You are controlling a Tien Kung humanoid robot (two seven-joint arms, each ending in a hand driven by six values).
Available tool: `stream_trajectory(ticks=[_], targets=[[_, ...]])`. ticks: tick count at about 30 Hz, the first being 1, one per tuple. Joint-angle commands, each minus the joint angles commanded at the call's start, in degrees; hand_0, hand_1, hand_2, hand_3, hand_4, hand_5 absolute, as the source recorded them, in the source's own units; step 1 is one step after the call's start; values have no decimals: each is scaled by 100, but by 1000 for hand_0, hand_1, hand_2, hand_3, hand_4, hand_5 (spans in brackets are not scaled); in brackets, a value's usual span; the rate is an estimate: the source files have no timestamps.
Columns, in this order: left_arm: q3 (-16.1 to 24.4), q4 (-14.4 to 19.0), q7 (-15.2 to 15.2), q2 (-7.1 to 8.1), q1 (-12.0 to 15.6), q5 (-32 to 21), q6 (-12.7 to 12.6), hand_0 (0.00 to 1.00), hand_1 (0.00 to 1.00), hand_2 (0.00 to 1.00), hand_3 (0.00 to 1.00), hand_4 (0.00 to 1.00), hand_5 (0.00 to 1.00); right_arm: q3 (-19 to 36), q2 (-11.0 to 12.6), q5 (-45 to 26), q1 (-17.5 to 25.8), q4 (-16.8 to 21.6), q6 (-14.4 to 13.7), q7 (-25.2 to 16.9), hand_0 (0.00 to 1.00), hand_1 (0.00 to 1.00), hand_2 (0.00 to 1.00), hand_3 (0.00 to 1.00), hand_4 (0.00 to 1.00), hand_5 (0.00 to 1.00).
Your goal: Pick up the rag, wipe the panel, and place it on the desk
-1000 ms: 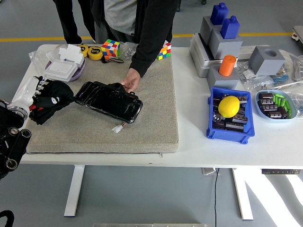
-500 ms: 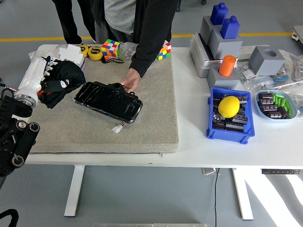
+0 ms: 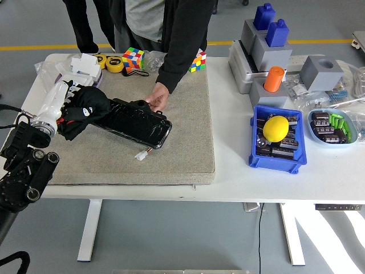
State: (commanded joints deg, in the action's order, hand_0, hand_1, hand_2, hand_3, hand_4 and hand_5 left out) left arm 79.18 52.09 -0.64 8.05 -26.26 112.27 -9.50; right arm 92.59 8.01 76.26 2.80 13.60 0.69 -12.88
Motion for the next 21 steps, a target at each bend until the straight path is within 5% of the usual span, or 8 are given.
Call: stream_trajectory(ticks=[21], targets=[[-1110, 669, -144, -11, 129, -450, 83, 235, 363, 425, 557, 751, 2, -54, -23, -55, 20, 33, 7, -2, 589, 566, 483, 522, 900, 372]])
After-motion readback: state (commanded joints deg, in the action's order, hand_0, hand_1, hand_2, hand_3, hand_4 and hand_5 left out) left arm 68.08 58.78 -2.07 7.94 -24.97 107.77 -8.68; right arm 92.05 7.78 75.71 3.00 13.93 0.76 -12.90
